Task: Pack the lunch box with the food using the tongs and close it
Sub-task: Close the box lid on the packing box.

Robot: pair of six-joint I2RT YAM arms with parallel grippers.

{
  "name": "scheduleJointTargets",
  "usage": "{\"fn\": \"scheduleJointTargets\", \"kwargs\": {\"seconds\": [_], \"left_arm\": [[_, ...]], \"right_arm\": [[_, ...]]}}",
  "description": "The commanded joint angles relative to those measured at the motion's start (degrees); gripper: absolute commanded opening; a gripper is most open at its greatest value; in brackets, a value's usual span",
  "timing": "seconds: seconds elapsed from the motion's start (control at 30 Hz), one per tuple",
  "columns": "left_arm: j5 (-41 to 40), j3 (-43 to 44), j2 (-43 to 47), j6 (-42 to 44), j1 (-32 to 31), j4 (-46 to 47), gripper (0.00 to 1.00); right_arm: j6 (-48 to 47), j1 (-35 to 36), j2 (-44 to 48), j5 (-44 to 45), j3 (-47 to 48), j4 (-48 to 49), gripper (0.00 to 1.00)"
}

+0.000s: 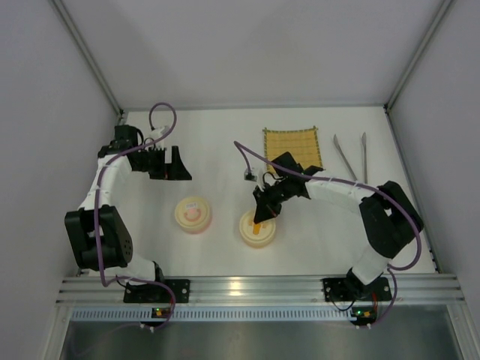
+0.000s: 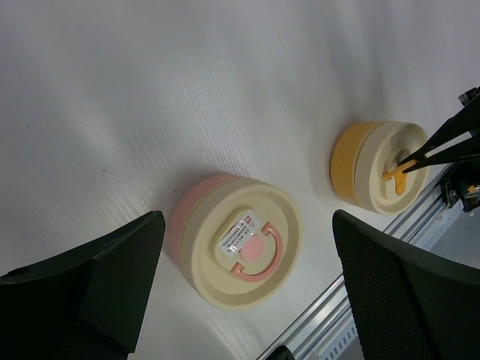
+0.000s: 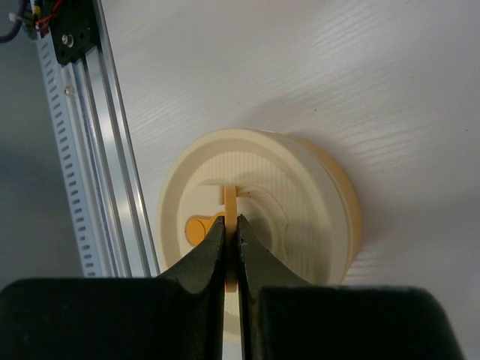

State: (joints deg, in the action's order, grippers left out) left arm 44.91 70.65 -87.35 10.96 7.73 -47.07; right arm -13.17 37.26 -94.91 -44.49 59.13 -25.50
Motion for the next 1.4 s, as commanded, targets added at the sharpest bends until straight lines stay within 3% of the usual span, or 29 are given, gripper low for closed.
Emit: {"fn": "scheduleJointTargets", "kwargs": {"seconds": [0.0,0.27,0.5,0.83,1.07,1.37], "left_arm": [[-1.5,1.5,1.7,5.5,0.3,-3.3,0.98],[-4.7,-1.0,1.7,14.2,0.2,-7.1,0.98],[-3.6,-4.5,1.1,19.9,0.4,-9.9,0.98],[-2.1,-3.7,0.6,19.9,0.4,-10.1,0.98],[-1.8,-3.9,0.8,19.6,0.4,-10.2,0.98],[-1.1,-3.6,0.8,19.2,0.4,-10.4,0.98]], "right_arm": [[3.8,-1.5,-4.1,7.9,-2.2,6.0,0.00],[20.4,-2.1,-3.6,12.8,-6.5,14.1,0.00],[32.6,-2.2,0.5,14.6,-16.1,31.2,0.00],[29.3,-2.2,3.9,6.4,-16.4,36.0,0.00],[22.4,-2.2,6.1,7.2,-10.7,23.8,0.00],[17.0,-1.8,6.9,2.9,-9.2,21.0,0.00]]}}
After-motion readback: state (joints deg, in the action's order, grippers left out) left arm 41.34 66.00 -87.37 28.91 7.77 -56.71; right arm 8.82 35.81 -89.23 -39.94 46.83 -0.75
